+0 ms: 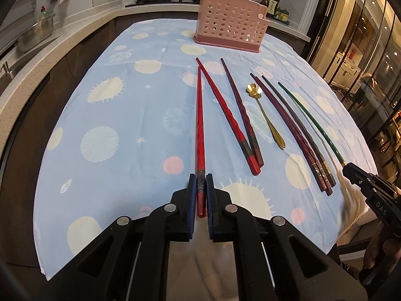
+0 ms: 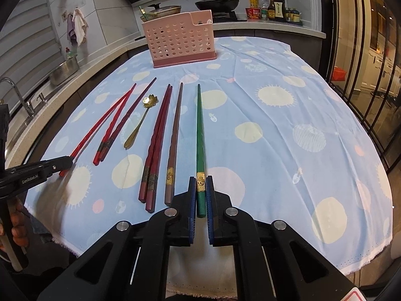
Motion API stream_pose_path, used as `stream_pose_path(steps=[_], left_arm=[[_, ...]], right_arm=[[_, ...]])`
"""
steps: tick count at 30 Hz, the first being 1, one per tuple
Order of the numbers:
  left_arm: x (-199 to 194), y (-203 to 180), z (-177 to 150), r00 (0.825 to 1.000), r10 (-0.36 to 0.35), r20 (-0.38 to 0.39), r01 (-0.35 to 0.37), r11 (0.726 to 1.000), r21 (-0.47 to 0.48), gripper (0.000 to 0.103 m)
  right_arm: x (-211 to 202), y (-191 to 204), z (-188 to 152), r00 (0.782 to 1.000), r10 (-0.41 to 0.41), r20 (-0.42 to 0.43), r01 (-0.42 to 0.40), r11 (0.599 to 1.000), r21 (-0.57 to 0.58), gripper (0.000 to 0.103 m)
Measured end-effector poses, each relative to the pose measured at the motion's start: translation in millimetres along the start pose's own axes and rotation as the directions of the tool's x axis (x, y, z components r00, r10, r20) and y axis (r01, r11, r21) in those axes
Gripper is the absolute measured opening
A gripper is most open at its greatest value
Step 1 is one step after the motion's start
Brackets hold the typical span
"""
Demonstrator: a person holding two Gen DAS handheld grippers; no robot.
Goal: Organize utensils
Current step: 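Grasp a red chopstick with the left tool while the right tool grasps a green chopstick, then carry the red chopstick into the pink holder with the left tool while the right tool inserts the green one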
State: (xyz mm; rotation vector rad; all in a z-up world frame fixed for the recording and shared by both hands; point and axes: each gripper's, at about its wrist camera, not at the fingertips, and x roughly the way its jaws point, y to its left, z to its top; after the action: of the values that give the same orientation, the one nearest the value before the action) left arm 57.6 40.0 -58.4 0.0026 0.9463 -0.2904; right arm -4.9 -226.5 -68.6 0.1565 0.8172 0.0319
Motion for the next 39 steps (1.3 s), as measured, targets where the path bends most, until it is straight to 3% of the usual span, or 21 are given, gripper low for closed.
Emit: stream_pose_path(steps=[12,24,39], left_arm=[[-44.1,6.7,35.1,0.99,0.008,0.143,-0.005,1.0,-0.02,0.007],[-73.8,4.2,89.7,0.954,0.028,0.299,-0.028,1.0,-0.005,0.007],[-77.5,-1.3,157.0,0.917,0.037,0.398,-0.045,0.999,0.012,0.007]], right_arm=[[-26.0,-13.9,39.9,0.991,0.018,0.129,-0.023,0.999,0.041,0.007],[-48.9,-19.9,95.6,0.959,0.053,0.277,-0.068,0.997,0.044,0.007],[-49.6,-22.8,162.5,0.925,0.071,0.374,-0.086,0.996,0.024,0.007]])
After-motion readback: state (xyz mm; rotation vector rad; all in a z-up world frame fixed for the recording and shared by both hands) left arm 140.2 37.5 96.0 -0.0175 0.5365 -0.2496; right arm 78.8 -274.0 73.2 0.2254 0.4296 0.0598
